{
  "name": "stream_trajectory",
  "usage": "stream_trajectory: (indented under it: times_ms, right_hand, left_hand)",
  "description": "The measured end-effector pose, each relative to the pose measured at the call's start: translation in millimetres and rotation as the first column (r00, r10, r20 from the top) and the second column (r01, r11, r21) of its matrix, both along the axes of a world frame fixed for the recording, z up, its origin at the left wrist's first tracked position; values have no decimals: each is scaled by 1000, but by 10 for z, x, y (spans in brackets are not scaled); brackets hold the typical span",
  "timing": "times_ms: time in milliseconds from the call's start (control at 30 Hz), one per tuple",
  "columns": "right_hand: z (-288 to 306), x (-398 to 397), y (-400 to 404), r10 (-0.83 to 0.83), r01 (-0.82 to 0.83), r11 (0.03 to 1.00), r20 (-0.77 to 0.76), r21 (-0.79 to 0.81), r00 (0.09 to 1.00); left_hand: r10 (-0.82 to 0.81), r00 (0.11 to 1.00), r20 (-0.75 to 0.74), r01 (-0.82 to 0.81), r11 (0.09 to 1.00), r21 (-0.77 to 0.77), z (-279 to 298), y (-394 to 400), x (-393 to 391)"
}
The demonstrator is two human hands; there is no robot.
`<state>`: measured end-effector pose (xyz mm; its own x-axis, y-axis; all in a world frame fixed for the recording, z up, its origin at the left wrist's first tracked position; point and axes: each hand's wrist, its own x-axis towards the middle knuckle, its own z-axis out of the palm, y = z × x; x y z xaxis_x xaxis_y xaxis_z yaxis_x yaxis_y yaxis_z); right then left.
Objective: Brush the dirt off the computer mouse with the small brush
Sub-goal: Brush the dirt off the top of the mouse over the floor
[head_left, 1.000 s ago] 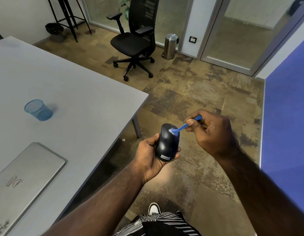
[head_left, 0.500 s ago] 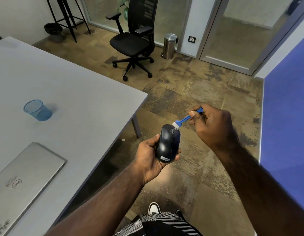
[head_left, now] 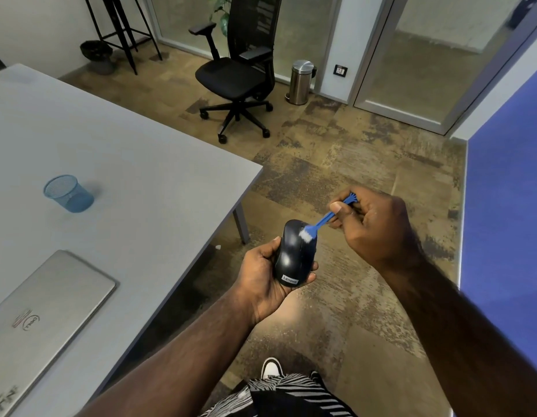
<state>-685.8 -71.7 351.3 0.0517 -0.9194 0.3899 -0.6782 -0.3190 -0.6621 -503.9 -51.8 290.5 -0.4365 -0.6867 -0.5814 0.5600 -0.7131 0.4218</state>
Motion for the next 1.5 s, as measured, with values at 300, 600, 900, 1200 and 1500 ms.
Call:
stream_trajectory:
  times_ms: [300, 600, 900, 1200, 1500]
  right_hand:
    - [-11, 3, -35, -26, 27, 999, 20, -21, 999]
    - [12, -48, -55, 23, -23, 1000, 44, 7, 999]
    - [4, -84, 50, 195, -198, 980, 69, 30, 978]
    - [-72, -105, 163, 228, -227, 974, 82, -25, 970]
    - [-103, -149, 203, 187, -179, 980, 88, -87, 978]
  left_hand:
    - [-13, 1000, -8, 13, 999, -30, 9, 20, -15]
    - [-35, 999, -5, 35, 999, -35, 16, 41, -29]
    - [26, 998, -59, -26, 1000, -10, 10, 7, 26]
    - [62, 995, -75, -60, 998, 18, 16, 5, 22]
    - [64, 991, -114, -63, 998, 11, -21, -11, 22]
